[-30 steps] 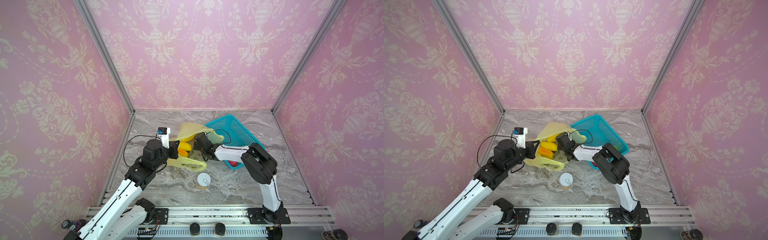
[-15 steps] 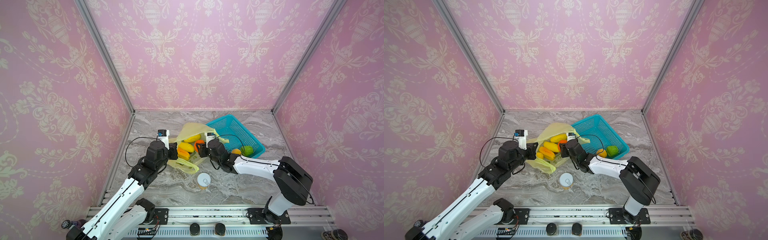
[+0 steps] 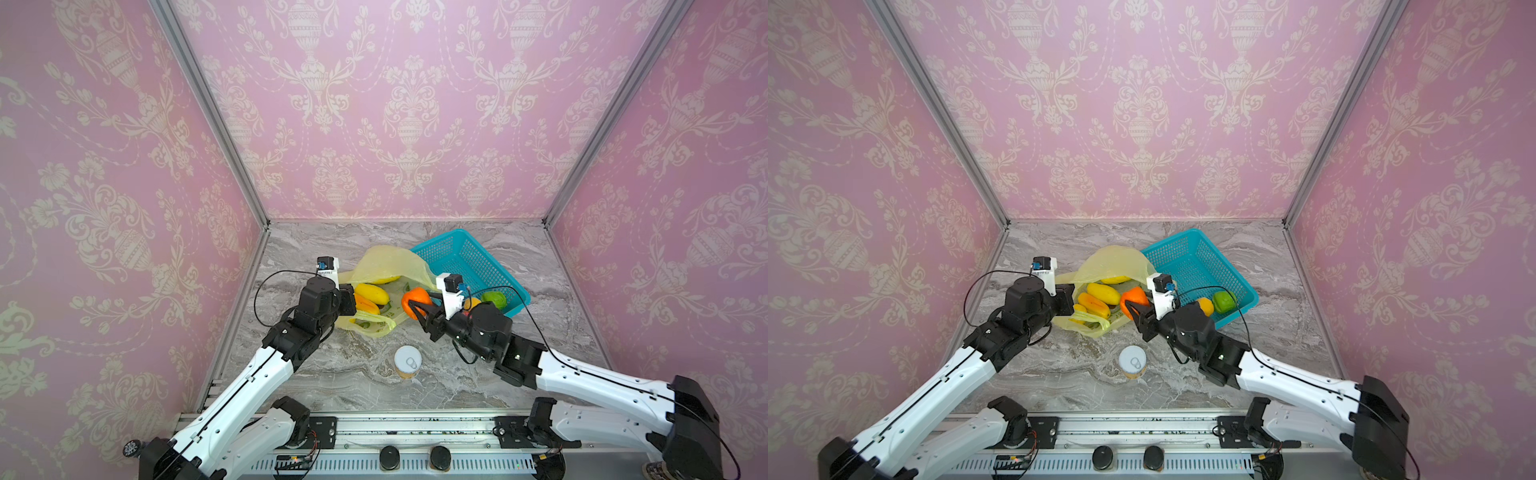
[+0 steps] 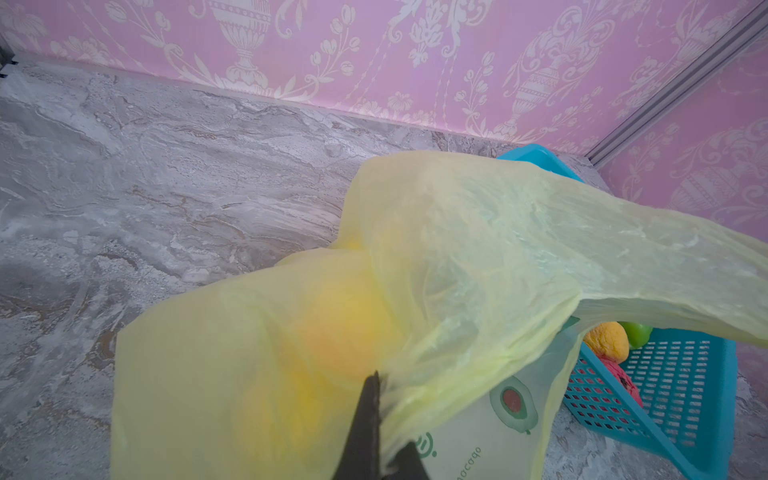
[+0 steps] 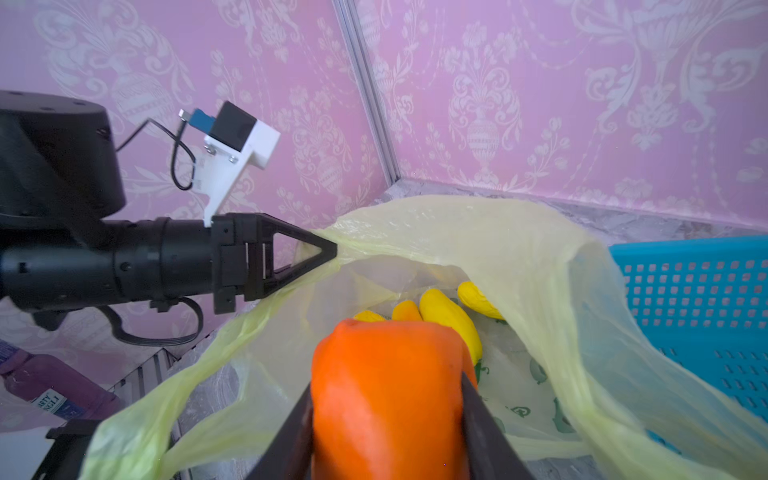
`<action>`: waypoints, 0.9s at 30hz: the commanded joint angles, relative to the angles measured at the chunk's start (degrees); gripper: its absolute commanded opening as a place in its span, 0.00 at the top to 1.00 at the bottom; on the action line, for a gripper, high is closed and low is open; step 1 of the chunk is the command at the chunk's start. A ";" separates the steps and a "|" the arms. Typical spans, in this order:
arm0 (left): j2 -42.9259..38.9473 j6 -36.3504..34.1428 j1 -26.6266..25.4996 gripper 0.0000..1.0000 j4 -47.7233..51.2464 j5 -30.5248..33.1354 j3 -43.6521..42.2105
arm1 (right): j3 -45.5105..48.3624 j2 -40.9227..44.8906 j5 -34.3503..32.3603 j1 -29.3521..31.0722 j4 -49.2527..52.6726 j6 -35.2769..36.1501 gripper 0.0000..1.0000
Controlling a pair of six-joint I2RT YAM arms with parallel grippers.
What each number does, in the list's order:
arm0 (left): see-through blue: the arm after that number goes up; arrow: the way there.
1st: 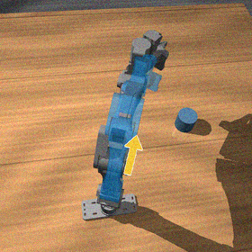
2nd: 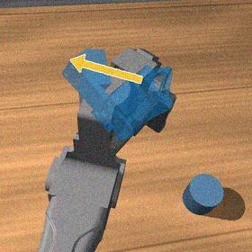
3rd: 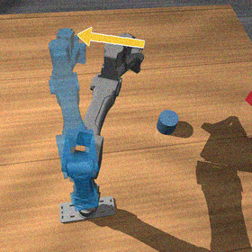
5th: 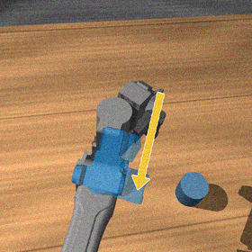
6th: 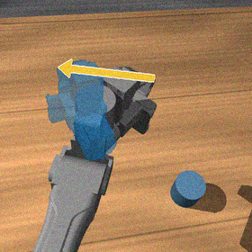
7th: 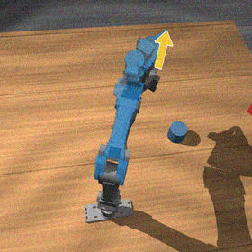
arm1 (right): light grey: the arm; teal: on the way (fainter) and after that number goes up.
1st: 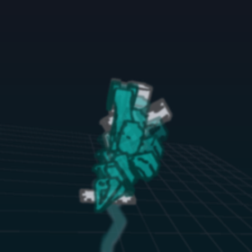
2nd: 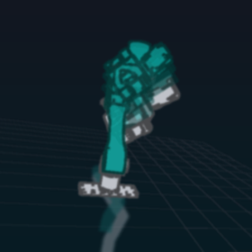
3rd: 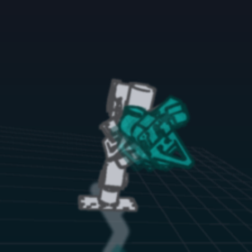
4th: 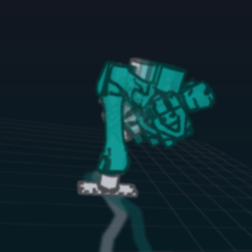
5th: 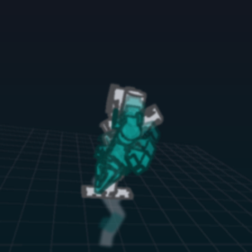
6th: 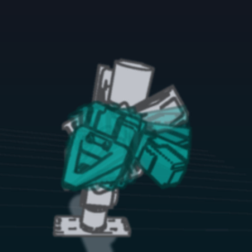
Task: Untie the knot of the plastic bag and take out the fruit
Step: 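Lift the orange fruit out of the bag toward the teal basket, then lower the orange fruit into the teal basket and open the right gripper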
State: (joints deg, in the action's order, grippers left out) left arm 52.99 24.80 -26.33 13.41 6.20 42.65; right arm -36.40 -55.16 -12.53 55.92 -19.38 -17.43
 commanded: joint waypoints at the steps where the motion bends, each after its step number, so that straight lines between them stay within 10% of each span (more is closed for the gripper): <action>1: -0.10 -2.15 0.49 1.00 2.50 3.45 0.92 | 4.08 9.56 -5.24 -0.26 5.05 3.68 0.82; 14: -7.08 -4.31 0.50 1.00 5.61 7.16 -3.72 | 2.20 15.37 -18.92 -18.65 24.06 -1.23 0.84; 27: -4.12 5.00 0.57 1.00 17.75 8.69 6.45 | -5.27 -13.37 -2.20 -29.63 20.02 -2.62 0.87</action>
State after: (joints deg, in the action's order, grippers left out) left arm 48.14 28.25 -26.33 29.28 14.13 46.83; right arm -37.93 -64.97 -19.14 26.48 2.81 -20.60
